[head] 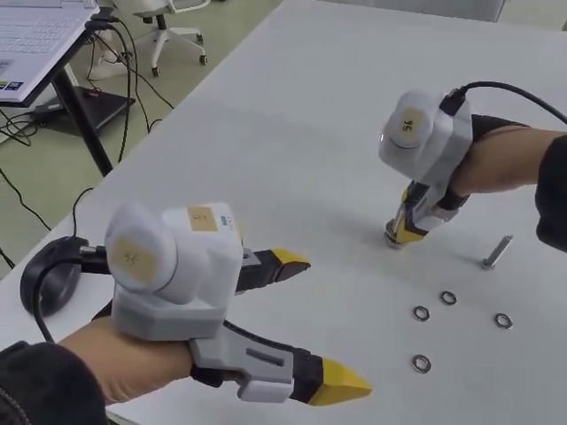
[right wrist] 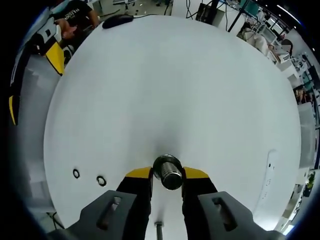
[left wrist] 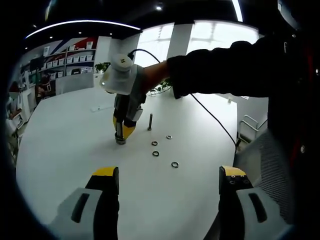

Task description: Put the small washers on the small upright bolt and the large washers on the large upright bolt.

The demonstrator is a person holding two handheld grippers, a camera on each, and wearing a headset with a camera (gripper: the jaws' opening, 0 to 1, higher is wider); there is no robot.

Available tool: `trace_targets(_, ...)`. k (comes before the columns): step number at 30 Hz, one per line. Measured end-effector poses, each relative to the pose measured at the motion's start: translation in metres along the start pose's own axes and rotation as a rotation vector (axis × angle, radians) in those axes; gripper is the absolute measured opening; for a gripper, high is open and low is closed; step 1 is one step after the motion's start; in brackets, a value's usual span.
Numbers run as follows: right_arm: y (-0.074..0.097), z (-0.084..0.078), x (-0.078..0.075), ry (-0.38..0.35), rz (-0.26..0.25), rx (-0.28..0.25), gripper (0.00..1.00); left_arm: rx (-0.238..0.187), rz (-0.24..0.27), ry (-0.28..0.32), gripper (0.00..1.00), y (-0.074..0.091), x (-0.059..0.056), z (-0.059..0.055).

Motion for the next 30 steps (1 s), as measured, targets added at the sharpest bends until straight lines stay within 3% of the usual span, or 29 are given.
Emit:
trace_targets(13,0.001,0.003,0.009,-0.012,0.007,-0.015,0.24,0.003,-0.001,0.003,0.82,0.000,0.000,0.000)
trace_targets(16,-0.003,0.001,0.013,0.002,-0.001,0.007,0.24,0.005,-0.002,0.004,0.82,0.000,0.000,0.000)
trace_targets(30,0.000,-0.002,0.008,-0.024,0.001,-0.030,0.28,0.004,-0.006,0.001,0.82,-0.001,0.001,0.000)
Point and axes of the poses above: the centre of the closed fingertips' face, and the gripper's own axes: y roughly backward along the fingers, x roughly to its left, z roughly out of its top, the point moved 9 cm from there along y, roughly backward along the fingers, and after that the axes turned 10 degrees about z, right-handed, at the moved point
